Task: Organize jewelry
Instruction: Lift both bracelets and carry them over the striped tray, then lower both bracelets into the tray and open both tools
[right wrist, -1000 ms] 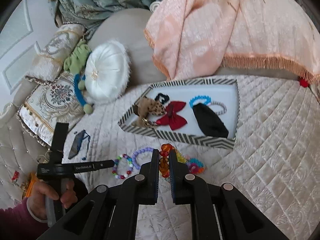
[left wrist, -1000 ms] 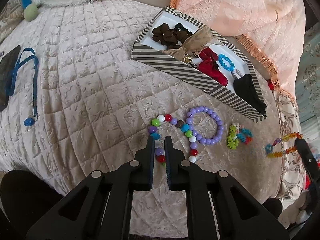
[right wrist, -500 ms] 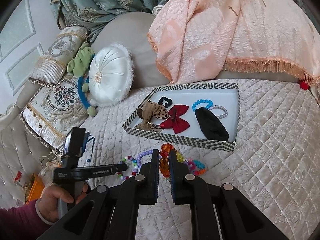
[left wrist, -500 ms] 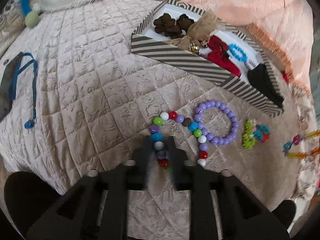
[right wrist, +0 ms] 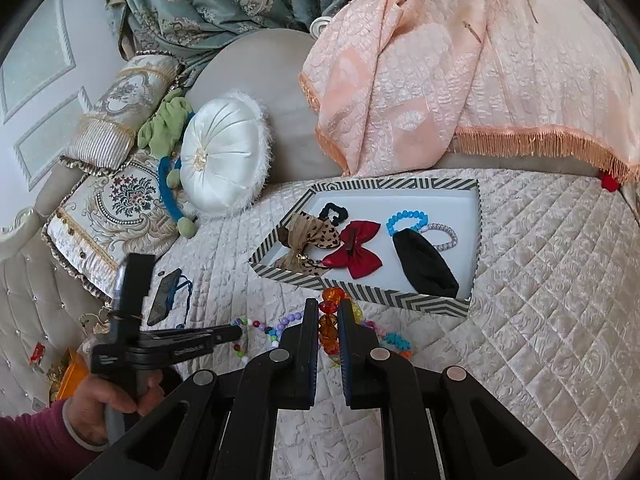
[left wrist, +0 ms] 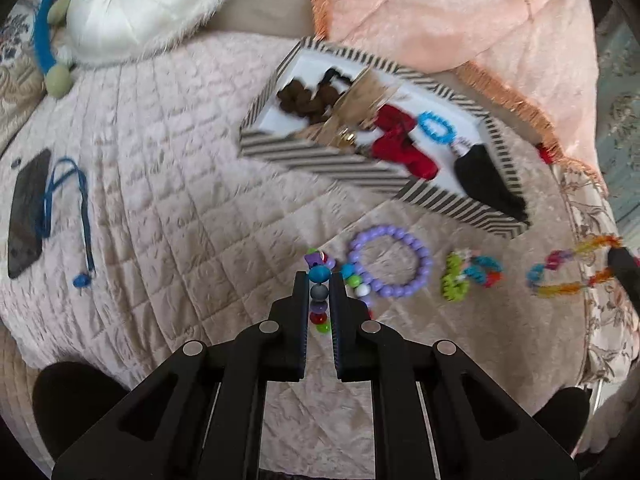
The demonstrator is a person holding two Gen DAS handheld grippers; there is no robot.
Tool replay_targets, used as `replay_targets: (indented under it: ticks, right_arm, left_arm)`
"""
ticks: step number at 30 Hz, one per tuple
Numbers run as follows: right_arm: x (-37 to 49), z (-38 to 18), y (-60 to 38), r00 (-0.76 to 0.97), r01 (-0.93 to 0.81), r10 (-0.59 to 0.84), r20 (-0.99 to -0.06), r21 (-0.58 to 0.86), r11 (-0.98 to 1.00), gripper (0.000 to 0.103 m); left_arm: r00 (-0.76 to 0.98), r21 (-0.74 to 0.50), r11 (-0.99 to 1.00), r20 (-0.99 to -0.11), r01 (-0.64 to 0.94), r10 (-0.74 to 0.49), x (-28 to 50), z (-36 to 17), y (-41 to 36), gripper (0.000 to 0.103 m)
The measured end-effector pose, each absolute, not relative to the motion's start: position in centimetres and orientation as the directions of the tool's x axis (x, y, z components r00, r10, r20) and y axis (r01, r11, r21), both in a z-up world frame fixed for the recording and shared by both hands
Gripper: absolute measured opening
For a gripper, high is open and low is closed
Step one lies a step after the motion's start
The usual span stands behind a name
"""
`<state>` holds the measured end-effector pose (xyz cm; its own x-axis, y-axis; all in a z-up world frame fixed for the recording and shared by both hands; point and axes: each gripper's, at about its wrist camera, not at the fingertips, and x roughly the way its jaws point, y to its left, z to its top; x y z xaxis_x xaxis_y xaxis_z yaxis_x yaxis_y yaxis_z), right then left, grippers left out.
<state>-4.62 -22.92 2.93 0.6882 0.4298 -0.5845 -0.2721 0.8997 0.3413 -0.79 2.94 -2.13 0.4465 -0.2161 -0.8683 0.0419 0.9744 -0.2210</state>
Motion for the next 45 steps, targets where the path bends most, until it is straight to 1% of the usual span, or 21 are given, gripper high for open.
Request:
replay_targets:
  ticks: [12,22,37,45]
  right_arm:
    - [-3.5,4.5,-23.2,0.701,-0.286,0.435,-0.565,0.336,0.897,0.008]
    - [-1.7,5.3,-23.3,0.707,-0.29,0.425,-0.566,0.317,0.903,0.008]
    - [3.6,5.3,-24.2,0.702,-0.275,0.395,-0.593,0.287,0.918,0.008]
    - [8.1,5.3,-25.9,0.707,-0.239,0.352,-0.614,0.261,0.935,0.008]
  left_arm:
    - [0.499,-0.235,0.966,-0.828,0.105,-0.256,0.2,3.4,2.2,0.009]
    - [0.532,-0.205,0.969,-0.81,0.14,-0.248,2.4,5.6,0.6,0.009]
    - [0.538,-0.133,0.977,-0.818,0.169,-0.204,7.8,5.9,-2.9,0.009]
    - [0.534,-0.126,0.977,-0.821,0.172,-0.2,12.0,6.0,-4.5,0.009]
